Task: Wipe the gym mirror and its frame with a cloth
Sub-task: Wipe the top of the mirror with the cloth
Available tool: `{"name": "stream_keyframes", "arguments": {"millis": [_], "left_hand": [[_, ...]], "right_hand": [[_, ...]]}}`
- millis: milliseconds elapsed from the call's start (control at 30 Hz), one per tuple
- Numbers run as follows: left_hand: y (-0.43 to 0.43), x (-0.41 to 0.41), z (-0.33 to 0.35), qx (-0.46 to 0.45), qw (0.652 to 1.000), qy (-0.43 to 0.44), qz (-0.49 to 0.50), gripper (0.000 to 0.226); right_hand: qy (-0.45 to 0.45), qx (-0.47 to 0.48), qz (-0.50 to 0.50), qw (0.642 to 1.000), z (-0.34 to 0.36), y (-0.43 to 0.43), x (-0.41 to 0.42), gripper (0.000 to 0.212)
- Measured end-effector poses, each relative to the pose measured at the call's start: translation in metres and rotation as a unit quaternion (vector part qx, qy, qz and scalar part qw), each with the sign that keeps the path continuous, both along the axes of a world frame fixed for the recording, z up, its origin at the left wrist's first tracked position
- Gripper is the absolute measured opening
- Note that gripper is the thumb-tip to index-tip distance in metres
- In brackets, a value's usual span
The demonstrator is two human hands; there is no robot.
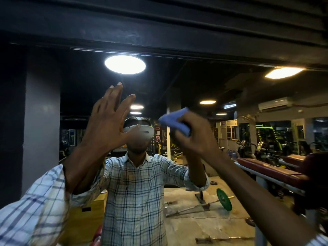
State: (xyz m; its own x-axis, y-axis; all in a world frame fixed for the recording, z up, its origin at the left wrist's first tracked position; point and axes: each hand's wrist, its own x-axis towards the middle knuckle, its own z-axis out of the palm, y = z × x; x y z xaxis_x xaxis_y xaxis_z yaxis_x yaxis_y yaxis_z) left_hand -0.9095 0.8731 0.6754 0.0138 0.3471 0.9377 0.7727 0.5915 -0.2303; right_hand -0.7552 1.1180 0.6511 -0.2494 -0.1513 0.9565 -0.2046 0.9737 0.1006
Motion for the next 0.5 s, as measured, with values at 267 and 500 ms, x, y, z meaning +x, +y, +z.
{"name": "stream_keyframes", "arguments": {"millis": [267,500], "left_hand": [[-0.011,-0.002,-0.004,0.002,1.0,0.0,-0.018,0.091],[-0.015,-0.003,-0.003,0.012,1.0,-0.004,-0.002,0.089]], "right_hand": [[-0.07,0.075,0.023,0.994,-0.008,-0.018,-0.011,0.022],[0.066,-0.076,0.02,0.995,0.02,-0.025,-0.014,0.02]]}}
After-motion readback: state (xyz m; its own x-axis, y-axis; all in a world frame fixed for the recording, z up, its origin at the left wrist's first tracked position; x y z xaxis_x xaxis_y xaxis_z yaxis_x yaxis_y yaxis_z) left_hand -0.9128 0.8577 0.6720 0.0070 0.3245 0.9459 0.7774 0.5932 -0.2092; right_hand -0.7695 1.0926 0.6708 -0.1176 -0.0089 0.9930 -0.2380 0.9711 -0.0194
